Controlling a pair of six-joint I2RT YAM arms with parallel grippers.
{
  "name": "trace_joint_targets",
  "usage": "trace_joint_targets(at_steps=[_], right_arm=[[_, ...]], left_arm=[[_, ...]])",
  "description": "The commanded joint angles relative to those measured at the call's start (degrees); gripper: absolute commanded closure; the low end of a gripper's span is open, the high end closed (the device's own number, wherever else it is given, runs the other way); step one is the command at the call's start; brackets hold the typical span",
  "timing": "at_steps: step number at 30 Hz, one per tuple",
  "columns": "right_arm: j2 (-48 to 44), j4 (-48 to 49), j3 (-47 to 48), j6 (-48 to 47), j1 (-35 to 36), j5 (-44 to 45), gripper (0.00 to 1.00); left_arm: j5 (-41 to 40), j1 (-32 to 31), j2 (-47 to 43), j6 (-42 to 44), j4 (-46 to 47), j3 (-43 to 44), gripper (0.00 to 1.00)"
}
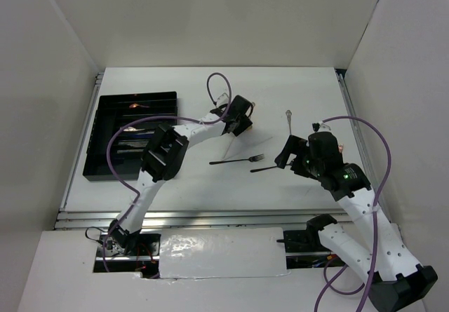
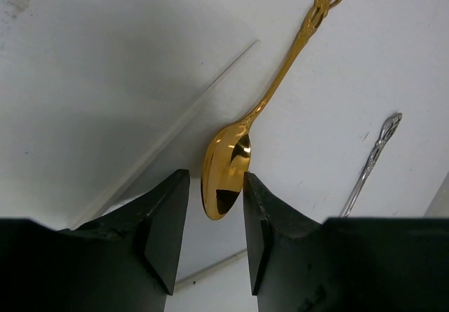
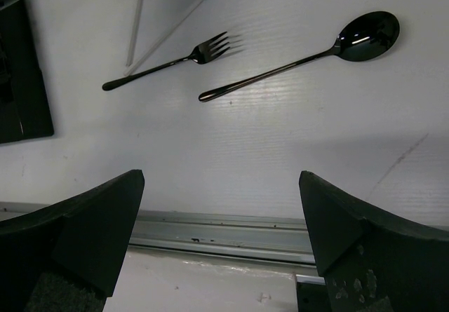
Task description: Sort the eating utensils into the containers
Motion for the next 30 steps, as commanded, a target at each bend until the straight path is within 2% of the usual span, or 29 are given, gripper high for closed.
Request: trace_joint_targets(at_steps=[1, 5, 9, 12, 14, 16, 18, 22, 23, 24, 25, 26, 27, 28, 29, 30], right_arm=[[0.0, -0.61, -0.07, -0.14, 0.42, 0.03, 0.0], [0.61, -0.7, 0.02, -0.32, 0.51, -0.15, 0.0], [0.44, -0.61, -0.07, -0.14, 0.6, 0.29, 0.0], [0.35, -0.61, -0.16, 0.12, 0.6, 0.46, 0.0], [0.08, -0.43, -0.33, 0.21, 0.51, 0.9, 0.0], [-0.18, -0.35, -0.25, 0.65, 0.6, 1.6, 0.0], [-0.44, -0.87, -0.07, 1.09, 0.6, 2.3, 0.0], [-2.11, -0.79, -0.16, 1.97, 0.69, 3.97, 0.0], [-2.29, -0.79, -0.16, 1.97, 0.77, 4.07, 0.0], [-2.29, -0.7, -0.07, 2.06, 0.77, 4.41, 0.0], [-2.2, -0.79, 0.02, 1.97, 0.77, 4.42, 0.0], [-2.2, -0.79, 0.19, 1.8, 0.77, 4.59, 0.0], [-2.11, -0.87, 0.11, 1.79, 0.86, 4.77, 0.0], [-2.11, -0.61, 0.11, 1.97, 0.77, 4.86, 0.0], [-2.11, -0.35, -0.24, 1.88, 0.86, 4.94, 0.0], [-2.03, -0.09, -0.33, 1.97, 0.77, 4.95, 0.0]], left_arm=[[0.04, 0.06, 2.27, -1.08, 0.91, 1.03, 0.52], [0.39, 0.06, 2.27, -1.16, 2.05, 0.85, 0.66], [0.92, 0.24, 1.74, 0.15, 3.72, 0.24, 0.7], [0.74, 0.59, 0.17, 1.2, 3.72, -0.72, 0.84], [2.05, 0.85, -2.99, 2.43, 6.69, -3.0, 1.0], [5.99, 1.56, -7.37, 6.01, 14.13, -8.54, 1.0], [8.46, 2.78, -10.46, 9.1, 15.93, -10.91, 1.0], [20.13, 7.08, -18.1, 27.98, 12.96, -9.96, 1.0], [29.22, 9.88, -20.64, 35.58, 13.38, -10.39, 1.0], [34.53, 13.21, -21.63, 39.57, 11.73, -10.31, 1.0], [43.63, 15.07, -22.42, 43.62, 8.67, -8.57, 1.0], [46.51, 16.75, -23.12, 53.93, 4.03, -6.29, 1.0], [47.67, 20.07, -23.48, 59.25, -1.5, -4.09, 1.0], [46.89, 21.58, -24.0, 64.0, -10.78, -1.29, 1.0], [45.76, 23.08, -25.84, 73.45, -14.26, -0.47, 1.0], [44.61, 25.88, -27.07, 78.93, -16.04, -0.55, 1.0]])
